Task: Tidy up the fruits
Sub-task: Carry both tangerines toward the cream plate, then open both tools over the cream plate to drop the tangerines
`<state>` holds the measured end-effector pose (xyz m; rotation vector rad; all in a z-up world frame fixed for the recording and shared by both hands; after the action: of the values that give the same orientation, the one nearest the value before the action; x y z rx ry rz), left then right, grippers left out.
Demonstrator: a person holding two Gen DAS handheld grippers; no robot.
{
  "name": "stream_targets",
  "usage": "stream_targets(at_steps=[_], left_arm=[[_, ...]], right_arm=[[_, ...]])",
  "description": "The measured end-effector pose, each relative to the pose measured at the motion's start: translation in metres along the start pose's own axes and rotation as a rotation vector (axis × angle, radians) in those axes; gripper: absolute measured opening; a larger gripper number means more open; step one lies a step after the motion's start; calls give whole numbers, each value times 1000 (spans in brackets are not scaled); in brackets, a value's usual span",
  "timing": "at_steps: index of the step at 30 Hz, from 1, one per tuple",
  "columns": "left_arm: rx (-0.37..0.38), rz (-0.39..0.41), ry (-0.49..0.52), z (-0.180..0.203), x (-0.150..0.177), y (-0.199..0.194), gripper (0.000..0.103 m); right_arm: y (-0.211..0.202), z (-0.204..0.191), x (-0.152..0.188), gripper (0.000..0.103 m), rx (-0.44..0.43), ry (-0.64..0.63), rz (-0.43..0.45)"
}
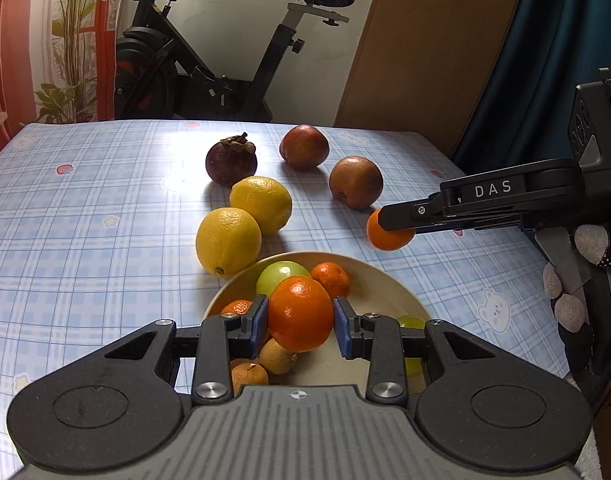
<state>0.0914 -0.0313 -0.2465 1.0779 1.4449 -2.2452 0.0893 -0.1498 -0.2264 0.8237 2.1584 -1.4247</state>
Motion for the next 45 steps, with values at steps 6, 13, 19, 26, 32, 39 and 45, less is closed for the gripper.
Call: stream_targets(at_steps=[6, 13, 19, 26, 32, 39, 45], left_arm=[[35, -44, 45, 14, 16, 3, 36], [47, -85, 86, 22, 22, 11, 37], [45, -112, 91, 22, 25, 19, 37], [35, -125, 72, 15, 24, 25, 37], [31, -140, 70, 15, 27, 28, 37], [19, -152, 62, 11, 29, 30, 37], [15, -156, 55, 10, 30, 32, 37]], right_arm=[[-6, 1, 24, 36, -12, 22, -19], [-5, 5, 40, 36, -17, 42, -46], [-4, 5, 41, 36, -14, 41, -48], [-1, 9, 41, 36, 1, 45, -50], [7, 8, 41, 36, 4, 37, -66], [13, 8, 43, 36, -2, 50, -74], [13, 9, 43, 36, -5, 56, -79]])
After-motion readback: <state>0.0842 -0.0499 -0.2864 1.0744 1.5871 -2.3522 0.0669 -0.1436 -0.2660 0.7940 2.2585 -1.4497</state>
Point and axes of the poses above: each gripper's, at about its wrist camera, not at the fingertips, and y roughly the way its jaws point, z to its right, x to its underside, the point moved 4 cm from there along y, roughly the way its jaws point, and after that the axes turned 4 degrees about -y, right-handed, at the moved point
